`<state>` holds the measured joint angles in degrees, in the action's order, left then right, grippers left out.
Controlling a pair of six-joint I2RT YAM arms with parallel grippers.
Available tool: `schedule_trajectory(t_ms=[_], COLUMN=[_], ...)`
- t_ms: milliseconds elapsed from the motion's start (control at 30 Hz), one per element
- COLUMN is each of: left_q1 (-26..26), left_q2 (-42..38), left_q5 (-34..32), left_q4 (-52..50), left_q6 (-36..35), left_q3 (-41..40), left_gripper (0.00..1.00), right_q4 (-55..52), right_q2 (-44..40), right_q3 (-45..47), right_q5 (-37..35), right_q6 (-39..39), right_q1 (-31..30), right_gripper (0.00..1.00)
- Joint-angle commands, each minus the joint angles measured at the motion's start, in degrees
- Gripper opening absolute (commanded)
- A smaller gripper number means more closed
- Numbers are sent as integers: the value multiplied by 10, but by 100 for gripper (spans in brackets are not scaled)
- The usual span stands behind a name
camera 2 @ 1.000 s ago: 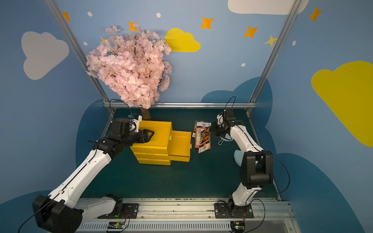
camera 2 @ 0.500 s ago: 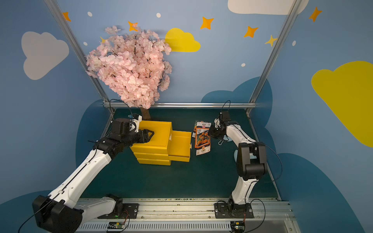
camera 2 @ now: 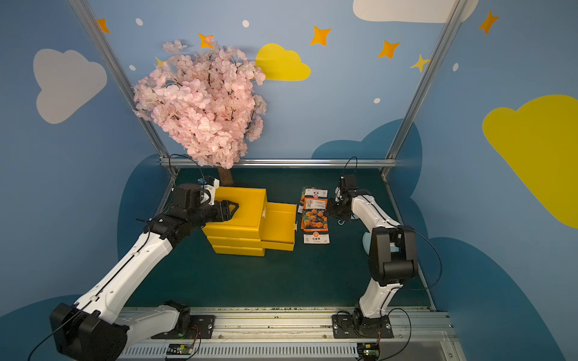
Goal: Take the seed bags out of the drawer
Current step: Place the seed packet at the center of the board, then close the drawer in the storage box.
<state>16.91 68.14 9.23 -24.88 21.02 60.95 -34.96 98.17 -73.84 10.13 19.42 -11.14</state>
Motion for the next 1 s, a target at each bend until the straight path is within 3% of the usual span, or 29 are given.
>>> schedule_trajectory(t_ms=[0,133,433,667,967], left_q1=[4,4,4,5,6], left_q2=[27,25,21,23,23], left_q5=[3,4,2,3,3], left_q4=[-138,-141,-147,-146,-147], left_q6=[19,18,15,16,17], left_q3=[-42,-40,-37,-37,-37], left_gripper=[67,67,67,67,67], right_q4=[-4,23,44,61,138], right_q2=[-47,-80,-132,-122,-68], right_q3=[26,66,122,123,101], right_q5=[28,69,76,89,156], right_q6=[9,37,80,98,141], right_q1=[-37,-77,-156,-186,-207], right_gripper=[43,45,46,46,46])
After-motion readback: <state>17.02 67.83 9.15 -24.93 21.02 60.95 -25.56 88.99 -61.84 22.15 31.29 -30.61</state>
